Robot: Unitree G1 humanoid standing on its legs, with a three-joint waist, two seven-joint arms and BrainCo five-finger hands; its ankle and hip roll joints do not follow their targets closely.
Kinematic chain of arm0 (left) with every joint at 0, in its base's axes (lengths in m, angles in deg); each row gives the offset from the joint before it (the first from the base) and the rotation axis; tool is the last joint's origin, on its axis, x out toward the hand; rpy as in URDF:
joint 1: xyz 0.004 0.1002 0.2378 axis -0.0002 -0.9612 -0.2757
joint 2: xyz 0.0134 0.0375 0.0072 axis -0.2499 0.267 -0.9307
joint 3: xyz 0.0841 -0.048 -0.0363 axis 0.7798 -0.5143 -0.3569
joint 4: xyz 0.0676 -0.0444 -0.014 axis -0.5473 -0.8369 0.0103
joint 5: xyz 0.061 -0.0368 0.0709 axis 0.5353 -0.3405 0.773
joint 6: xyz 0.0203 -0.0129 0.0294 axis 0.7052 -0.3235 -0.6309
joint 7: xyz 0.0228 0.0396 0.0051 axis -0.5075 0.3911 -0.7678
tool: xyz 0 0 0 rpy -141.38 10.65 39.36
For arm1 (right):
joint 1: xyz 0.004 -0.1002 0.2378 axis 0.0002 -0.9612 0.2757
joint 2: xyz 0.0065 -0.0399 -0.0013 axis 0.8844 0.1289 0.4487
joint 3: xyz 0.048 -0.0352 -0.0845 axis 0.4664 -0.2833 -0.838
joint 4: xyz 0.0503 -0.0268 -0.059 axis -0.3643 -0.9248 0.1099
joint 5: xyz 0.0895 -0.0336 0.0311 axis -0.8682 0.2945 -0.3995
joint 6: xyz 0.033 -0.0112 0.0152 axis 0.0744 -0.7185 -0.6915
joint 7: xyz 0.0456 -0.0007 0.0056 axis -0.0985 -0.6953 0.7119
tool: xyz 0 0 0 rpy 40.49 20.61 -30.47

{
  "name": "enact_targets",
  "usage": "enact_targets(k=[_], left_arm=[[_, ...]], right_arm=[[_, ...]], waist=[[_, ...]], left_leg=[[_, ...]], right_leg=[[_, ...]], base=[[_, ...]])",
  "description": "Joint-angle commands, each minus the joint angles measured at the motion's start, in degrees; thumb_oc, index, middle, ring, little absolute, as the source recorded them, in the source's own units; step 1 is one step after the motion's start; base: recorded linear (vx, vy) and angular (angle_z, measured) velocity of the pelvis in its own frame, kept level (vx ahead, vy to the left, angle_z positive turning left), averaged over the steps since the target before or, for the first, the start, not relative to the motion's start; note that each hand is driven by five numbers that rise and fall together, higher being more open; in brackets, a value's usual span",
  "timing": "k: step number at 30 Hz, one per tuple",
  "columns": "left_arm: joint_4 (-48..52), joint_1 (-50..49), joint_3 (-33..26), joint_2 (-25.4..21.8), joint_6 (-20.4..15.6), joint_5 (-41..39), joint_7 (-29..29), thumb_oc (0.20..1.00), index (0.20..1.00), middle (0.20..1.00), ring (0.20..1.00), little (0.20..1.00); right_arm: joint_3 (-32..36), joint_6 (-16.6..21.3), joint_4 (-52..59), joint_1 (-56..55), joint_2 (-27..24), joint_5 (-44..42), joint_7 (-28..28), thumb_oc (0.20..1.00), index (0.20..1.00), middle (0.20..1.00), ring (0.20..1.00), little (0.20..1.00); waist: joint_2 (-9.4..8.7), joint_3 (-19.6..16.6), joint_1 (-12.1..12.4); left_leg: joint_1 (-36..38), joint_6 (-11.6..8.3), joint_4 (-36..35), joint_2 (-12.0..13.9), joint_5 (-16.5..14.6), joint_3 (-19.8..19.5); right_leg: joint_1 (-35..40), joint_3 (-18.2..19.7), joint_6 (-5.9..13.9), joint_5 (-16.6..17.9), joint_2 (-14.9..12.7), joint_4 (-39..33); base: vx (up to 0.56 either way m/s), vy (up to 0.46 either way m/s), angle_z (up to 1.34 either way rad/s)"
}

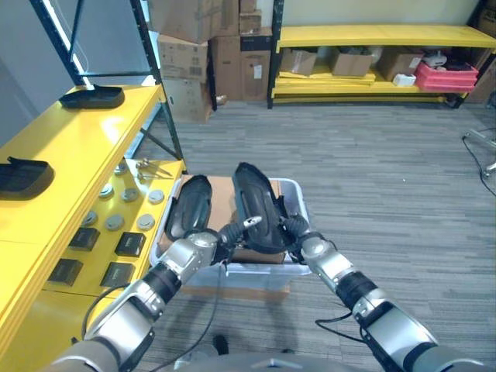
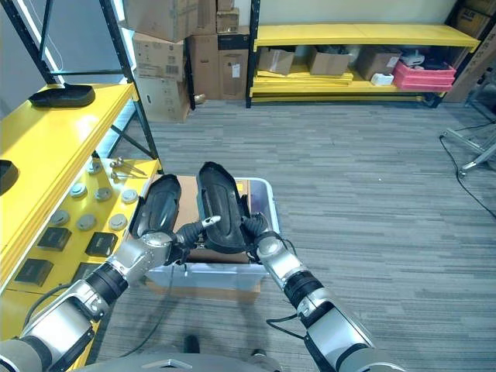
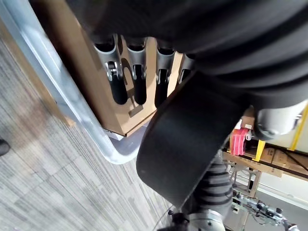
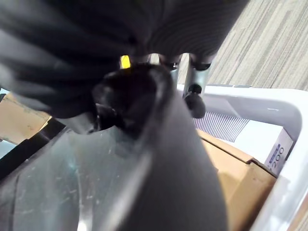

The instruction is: Move parts from the plastic box to the shelf.

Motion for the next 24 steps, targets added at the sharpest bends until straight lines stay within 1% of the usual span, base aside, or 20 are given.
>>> enact_targets(k=[1, 4, 6, 9, 10, 12, 15, 16, 17, 18, 21, 24], left_arm=[[0.72, 5.66, 2.50, 4.85, -5.35, 1.29, -1.64, 0.200, 0.200, 0.200, 0.200, 0.200], [0.97, 5.54, 2.52, 4.67, -5.17, 0.50, -1.56, 0.200, 0.200, 0.200, 0.200, 0.200], [0.80, 5.28, 2.48, 4.77, -5.31, -2.16, -0.83, 0.200, 0.200, 0.200, 0.200, 0.200], [1.13, 4.86, 2.31, 5.25, -5.57, -3.32, 0.20, 0.200, 0.200, 0.200, 0.200, 0.200], [1.00, 4.60, 2.19, 5.67, -6.32, -3.22, 1.48, 0.200, 0.200, 0.200, 0.200, 0.200], [0.41, 4.46, 2.04, 6.17, -7.99, -2.11, 1.54, 0.200, 0.200, 0.200, 0.200, 0.200], [1.01, 4.23, 1.75, 6.37, -10.20, -1.23, 3.53, 0.200, 0.200, 0.200, 0.200, 0.200], [1.17, 4.14, 1.56, 6.36, -10.89, -1.67, 4.73, 0.200, 0.200, 0.200, 0.200, 0.200], [1.28, 4.02, 1.25, 6.29, -11.41, -2.03, 5.51, 0.200, 0.200, 0.200, 0.200, 0.200], [1.34, 3.93, 1.07, 6.25, -11.87, -2.18, 6.03, 0.200, 0.200, 0.200, 0.200, 0.200], [2.35, 3.25, -1.59, 5.67, -14.37, -1.23, 10.06, 0.200, 0.200, 0.200, 0.200, 0.200], [2.55, 3.00, -3.42, 4.91, -15.48, -1.02, 11.07, 0.200, 0.200, 0.200, 0.200, 0.200]], right_arm=[[-3.02, 5.00, -1.78, 7.06, 4.09, 0.56, 1.71, 0.200, 0.200, 0.200, 0.200, 0.200], [-3.04, 5.44, -2.35, 7.02, 3.91, 0.12, 1.94, 0.200, 0.200, 0.200, 0.200, 0.200], [-2.99, 5.23, -2.74, 7.24, 4.03, -0.74, 1.90, 0.200, 0.200, 0.200, 0.200, 0.200], [-2.94, 4.73, -2.40, 7.12, 4.42, -1.75, 1.29, 0.200, 0.200, 0.200, 0.200, 0.200], [-2.73, 4.42, -2.20, 7.13, 4.87, -1.94, 0.98, 0.200, 0.200, 0.200, 0.200, 0.200], [-2.69, 3.91, -2.06, 7.34, 5.57, -2.77, 0.23, 0.200, 0.200, 0.200, 0.200, 0.200], [-2.32, 3.98, -1.74, 7.12, 6.15, -6.11, -0.98, 0.200, 0.200, 0.200, 0.200, 0.200], [-2.01, 4.40, -1.63, 6.96, 6.32, -7.81, -1.42, 0.448, 0.448, 0.448, 0.448, 0.448], [-1.73, 4.31, -1.38, 6.76, 6.45, -8.67, -1.92, 0.834, 0.834, 0.834, 0.834, 0.834], [-1.60, 4.17, -1.22, 6.64, 6.50, -9.01, -2.17, 1.000, 1.000, 1.000, 1.000, 1.000], [0.52, 4.65, -0.13, 5.38, 6.86, -13.83, -4.10, 1.000, 1.000, 1.000, 1.000, 1.000], [2.09, 5.93, 0.20, 4.49, 6.80, -17.39, -5.42, 1.000, 1.000, 1.000, 1.000, 1.000]], waist=[[-2.01, -1.86, 2.00], [-1.97, -1.89, 2.08], [-1.90, -1.85, 2.05], [-1.83, -1.82, 2.01], [-1.84, -1.63, 2.00], [-1.88, -1.57, 2.05], [-1.85, -1.42, 2.07], [-1.87, -1.36, 2.05], [-1.88, -1.34, 2.05], [-1.88, -1.33, 2.06], [-1.83, -1.18, 2.14], [-1.80, -1.12, 2.37]], left_leg=[[0.38, -3.41, 0.53, 1.86, -3.27, -4.32], [0.43, -3.45, 0.53, 1.88, -3.23, -4.30], [0.62, -3.48, 0.43, 1.88, -3.19, -4.33], [0.84, -3.42, 0.29, 1.84, -3.15, -4.30], [0.90, -3.36, 0.29, 1.82, -3.16, -4.35], [0.95, -3.33, 0.27, 1.75, -3.18, -4.36], [1.08, -3.41, 0.14, 1.81, -3.09, -4.45], [1.06, -3.45, 0.15, 1.82, -3.06, -4.51], [1.08, -3.47, 0.12, 1.82, -3.04, -4.52], [1.11, -3.47, 0.10, 1.81, -3.03, -4.52], [1.28, -3.55, -0.03, 1.90, -2.92, -4.55], [1.31, -3.59, -0.06, 1.89, -2.90, -4.73]], right_leg=[[2.68, 1.65, 7.26, 0.56, -6.00, -2.53], [2.77, 1.50, 7.28, 0.62, -6.10, -2.52], [2.86, 1.43, 7.31, 0.67, -6.13, -2.49], [2.96, 1.43, 7.29, 0.70, -6.15, -2.51], [2.95, 1.42, 7.25, 0.72, -6.15, -2.42], [2.99, 1.40, 7.22, 0.76, -6.14, -2.46], [3.07, 1.39, 7.19, 0.74, -6.12, -2.44], [3.03, 1.42, 7.21, 0.72, -6.11, -2.39], [3.05, 1.42, 7.20, 0.74, -6.11, -2.40], [3.07, 1.41, 7.20, 0.75, -6.11, -2.42], [3.19, 1.39, 7.07, 0.74, -6.07, -2.45], [3.36, 1.22, 7.03, 0.78, -6.12, -2.54]], base=[[0.00, 0.000, 0.00], [0.00, 0.000, 0.00], [0.00, 0.000, 0.00], [0.00, 0.000, 0.00], [0.00, 0.000, 0.00], [0.00, 0.000, 0.00], [0.00, 0.000, 0.00], [0.00, 0.000, 0.00], [0.00, 0.000, 0.00], [0.00, 0.000, 0.00], [0.00, 0.000, 0.00], [0.00, 0.000, 0.00]])
